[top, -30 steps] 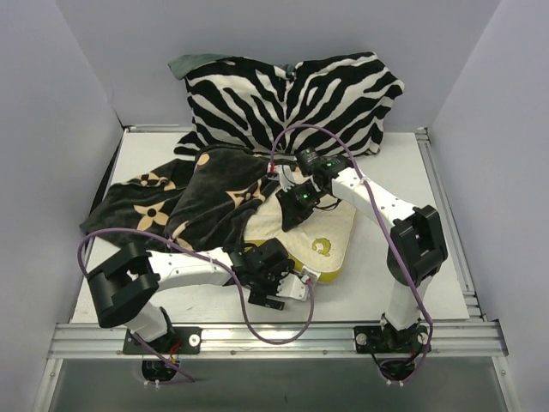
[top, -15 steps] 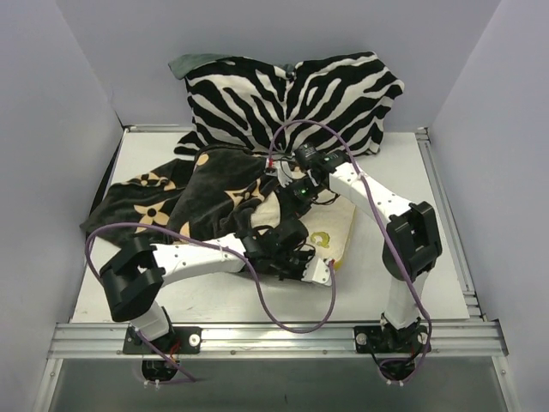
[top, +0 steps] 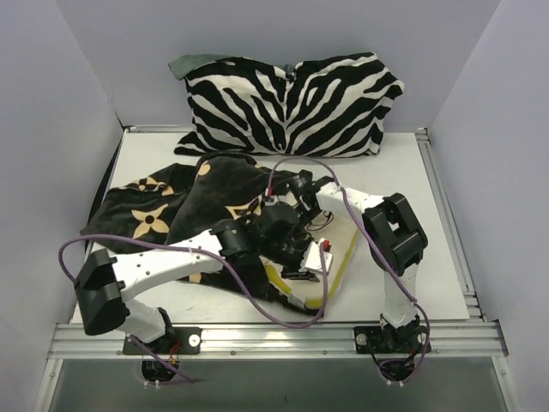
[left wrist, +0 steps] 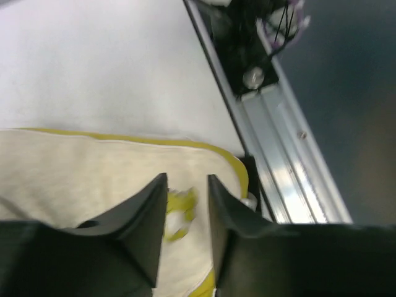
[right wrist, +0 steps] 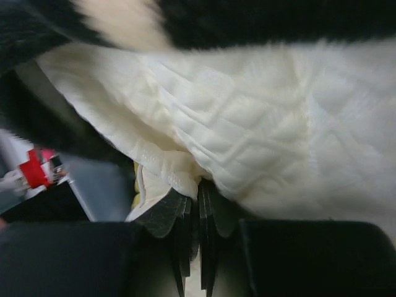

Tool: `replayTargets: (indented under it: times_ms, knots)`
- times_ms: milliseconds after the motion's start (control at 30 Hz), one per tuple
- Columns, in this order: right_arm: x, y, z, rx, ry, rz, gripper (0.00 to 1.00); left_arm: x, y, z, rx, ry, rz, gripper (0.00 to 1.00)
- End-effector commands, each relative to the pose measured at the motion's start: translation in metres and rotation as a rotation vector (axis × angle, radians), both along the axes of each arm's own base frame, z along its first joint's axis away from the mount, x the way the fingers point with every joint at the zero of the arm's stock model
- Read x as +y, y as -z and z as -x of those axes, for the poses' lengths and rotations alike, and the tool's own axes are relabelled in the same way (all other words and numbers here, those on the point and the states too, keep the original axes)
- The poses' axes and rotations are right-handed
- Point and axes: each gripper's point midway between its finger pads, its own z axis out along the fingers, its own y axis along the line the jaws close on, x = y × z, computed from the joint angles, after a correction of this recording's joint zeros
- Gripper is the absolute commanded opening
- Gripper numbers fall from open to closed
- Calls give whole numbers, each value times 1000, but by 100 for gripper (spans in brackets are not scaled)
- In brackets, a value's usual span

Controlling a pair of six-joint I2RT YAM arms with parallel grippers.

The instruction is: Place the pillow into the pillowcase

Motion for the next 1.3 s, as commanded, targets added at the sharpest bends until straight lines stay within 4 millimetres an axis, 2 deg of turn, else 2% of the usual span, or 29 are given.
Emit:
replayTargets:
  times_ms: [0,67,100,133,167,200,233,300,333,367,400,467,533,567,600,633,667,733,767,833,867,900,967,1000,1033,1067,1133,1167,1267]
  knots:
    - [8,2,19,-25,1,-30,5,21,-112,-6,41,-32,273,44]
    - [2,-14,15,-40,39,-51,13,42,-127,-31,76,-159,275,49]
    - [-2,-20,15,-43,51,-63,24,58,-132,-39,118,-243,266,50]
    - [-6,-37,10,-64,82,-86,32,76,-134,-67,119,-365,265,52]
    - [-15,-48,4,-56,131,-91,39,89,-134,-79,119,-437,258,55]
    - [-22,-58,0,-63,162,-103,49,107,-129,-94,103,-550,228,57]
    - [-28,-79,-3,-103,195,-133,52,122,-121,-110,87,-636,203,58]
    - [-48,-97,-13,-109,289,-137,57,147,-94,-135,43,-799,98,59]
    - [-56,-108,-15,-140,324,-141,58,152,-86,-143,39,-838,65,59]
    - [-66,-111,-17,-137,361,-127,60,156,-81,-153,29,-875,36,59]
    - [-80,-111,-24,-149,414,-105,65,160,-56,-166,38,-928,-62,59]
    - [-105,-94,-32,-172,485,4,68,156,-31,-183,62,-963,-175,61]
    - [-132,-72,-46,-183,557,117,71,155,-17,-197,57,-992,-238,72]
    - [-139,-67,-50,-170,577,146,72,154,5,-205,70,-1000,-309,74]
    - [-151,-54,-56,-131,602,186,72,151,3,-213,67,-1008,-311,75]
    - [-157,-52,-62,-135,614,212,72,150,10,-216,71,-1004,-336,74]
    - [-161,-47,-61,-106,615,232,72,149,26,-219,76,-991,-385,74]
    - [-170,-35,-62,-76,619,270,71,145,38,-222,82,-960,-420,71]
    - [-173,-31,-61,-77,607,287,70,144,53,-222,96,-944,-456,68]
    - [-172,-23,-59,-44,589,297,65,142,66,-221,117,-930,-489,66]
    - [-168,-23,-58,-29,575,273,62,140,78,-221,135,-921,-514,58]
    - [-166,-19,-58,-10,569,272,51,139,83,-220,145,-912,-522,52]
    - [-162,-17,-60,3,558,252,35,129,83,-217,181,-881,-503,28]
    - [-156,-17,-62,22,552,224,23,112,77,-206,243,-802,-450,22]
    - [-153,-19,-64,30,552,206,18,95,69,-195,252,-743,-418,18]
    - [-147,-21,-66,42,553,184,9,80,61,-187,262,-689,-381,9]
    - [-135,-31,-70,48,547,125,1,48,45,-160,313,-545,-313,1]
    - [-128,-35,-71,46,540,101,0,24,32,-149,323,-500,-268,0]
    - [-113,-50,-63,64,543,33,0,-21,-4,-117,415,-341,-164,0]
